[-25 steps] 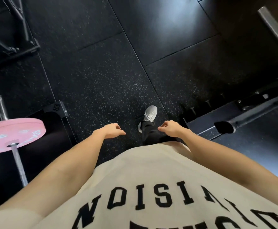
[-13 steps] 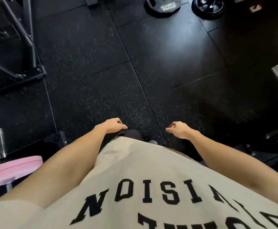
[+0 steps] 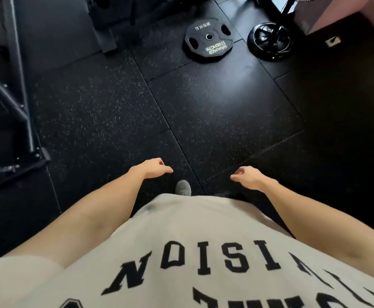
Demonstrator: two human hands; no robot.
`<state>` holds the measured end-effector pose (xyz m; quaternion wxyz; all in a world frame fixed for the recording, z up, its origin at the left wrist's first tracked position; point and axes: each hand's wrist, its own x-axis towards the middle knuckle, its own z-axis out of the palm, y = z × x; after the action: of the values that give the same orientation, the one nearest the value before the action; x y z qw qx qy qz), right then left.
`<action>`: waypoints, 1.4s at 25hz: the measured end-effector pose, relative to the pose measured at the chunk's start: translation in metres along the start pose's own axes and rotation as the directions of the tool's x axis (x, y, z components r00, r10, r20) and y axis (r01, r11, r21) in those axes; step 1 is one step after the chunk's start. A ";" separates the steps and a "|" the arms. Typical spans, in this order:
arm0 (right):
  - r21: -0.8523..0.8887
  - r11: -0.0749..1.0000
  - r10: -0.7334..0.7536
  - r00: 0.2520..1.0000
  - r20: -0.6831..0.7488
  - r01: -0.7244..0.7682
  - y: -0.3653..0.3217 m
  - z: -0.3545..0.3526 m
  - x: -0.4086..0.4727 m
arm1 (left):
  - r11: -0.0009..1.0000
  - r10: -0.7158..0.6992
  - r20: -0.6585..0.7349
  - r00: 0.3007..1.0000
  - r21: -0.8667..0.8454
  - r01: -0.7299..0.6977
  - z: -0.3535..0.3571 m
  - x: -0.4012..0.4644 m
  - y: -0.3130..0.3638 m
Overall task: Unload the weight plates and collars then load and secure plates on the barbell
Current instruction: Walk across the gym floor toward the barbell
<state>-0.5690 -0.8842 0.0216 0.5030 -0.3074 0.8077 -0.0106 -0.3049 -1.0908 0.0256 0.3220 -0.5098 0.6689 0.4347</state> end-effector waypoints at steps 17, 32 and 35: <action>0.001 1.000 -0.006 1.000 -0.031 0.006 -0.113 -0.374 0.269 | 0.998 0.061 -0.050 0.997 0.015 -0.060 -0.304 0.228 0.315; 0.661 0.713 0.427 0.893 -0.142 -0.235 -0.099 -0.579 0.385 | 0.651 0.338 0.268 0.902 0.625 -0.430 -0.491 0.419 0.674; 0.821 0.515 0.563 0.820 -0.107 -0.246 -0.084 -0.581 0.369 | 0.465 0.361 0.385 0.849 0.715 -0.522 -0.476 0.435 0.753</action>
<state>-1.1163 -1.3091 0.0386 0.4147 0.1494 0.8480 -0.2944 -1.1424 -1.6219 0.0331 0.4498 -0.0772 0.8670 0.1999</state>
